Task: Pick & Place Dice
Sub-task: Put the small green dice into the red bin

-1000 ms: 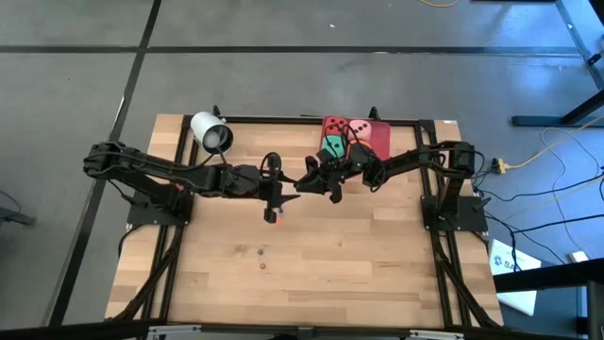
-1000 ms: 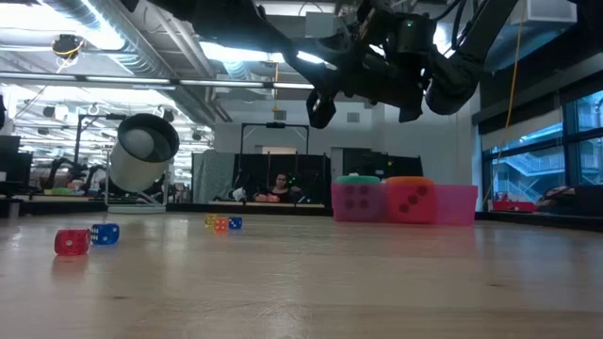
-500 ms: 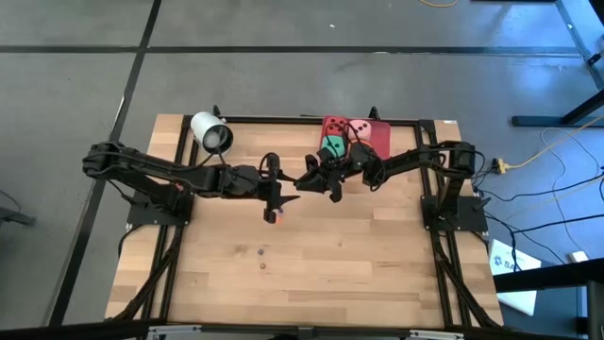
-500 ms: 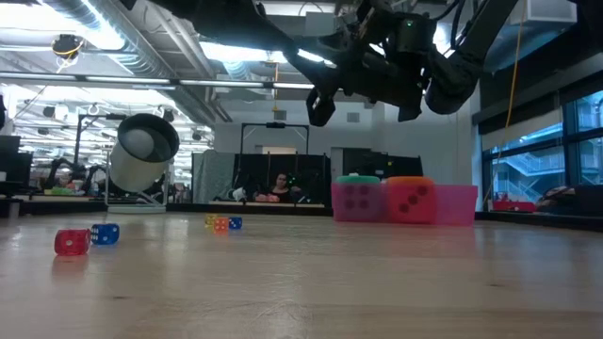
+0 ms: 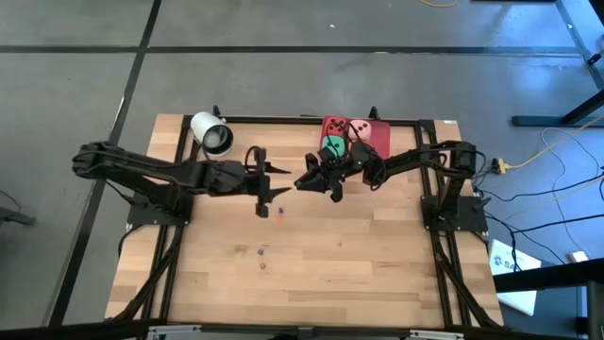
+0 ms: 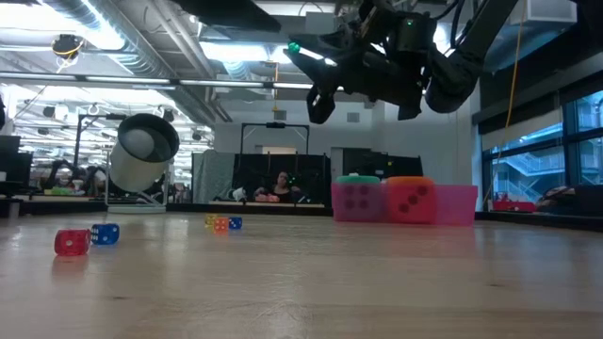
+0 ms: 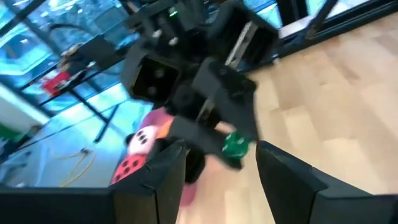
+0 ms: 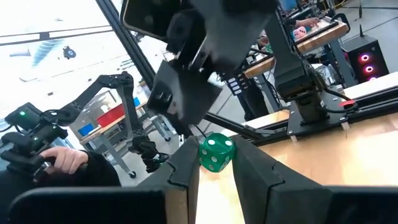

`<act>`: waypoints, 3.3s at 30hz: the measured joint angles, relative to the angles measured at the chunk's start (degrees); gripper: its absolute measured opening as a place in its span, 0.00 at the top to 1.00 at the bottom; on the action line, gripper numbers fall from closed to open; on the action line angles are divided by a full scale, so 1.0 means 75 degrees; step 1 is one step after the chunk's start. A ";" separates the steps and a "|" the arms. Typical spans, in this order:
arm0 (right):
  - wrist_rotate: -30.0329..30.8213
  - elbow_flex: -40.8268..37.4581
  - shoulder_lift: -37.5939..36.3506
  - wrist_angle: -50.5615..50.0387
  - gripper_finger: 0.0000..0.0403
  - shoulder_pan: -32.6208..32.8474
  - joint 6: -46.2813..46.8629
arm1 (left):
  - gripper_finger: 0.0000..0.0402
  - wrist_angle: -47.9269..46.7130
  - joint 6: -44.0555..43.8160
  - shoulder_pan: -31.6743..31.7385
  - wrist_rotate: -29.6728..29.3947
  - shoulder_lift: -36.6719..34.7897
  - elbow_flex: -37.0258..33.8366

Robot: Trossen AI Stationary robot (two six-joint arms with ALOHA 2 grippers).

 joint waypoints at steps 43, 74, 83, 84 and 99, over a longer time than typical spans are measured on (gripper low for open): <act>0.7623 0.1035 -0.6194 -1.3901 0.82 -0.0651 -0.5478 | 0.57 -0.0235 -0.1730 0.2722 0.2952 -0.0295 -0.0792; 0.6069 0.1247 -0.2440 -1.5284 0.82 -0.3744 -0.7067 | 0.58 -0.0103 -0.2005 0.2860 0.3759 -0.0295 -0.0924; 0.5982 0.1247 -0.1940 -1.5320 0.82 -0.3739 -0.7327 | 0.58 -0.0165 -0.2008 0.2860 0.3753 -0.0295 -0.0924; 0.5906 0.1247 -0.1874 -1.5355 0.82 -0.3739 -0.7330 | 0.58 -0.0180 -0.2005 0.2860 0.3753 -0.0295 -0.0924; 0.5697 0.1247 -0.1238 -1.5353 0.81 -0.3488 -0.7378 | 0.58 -0.0334 -0.2014 0.2860 0.3753 -0.0295 -0.0924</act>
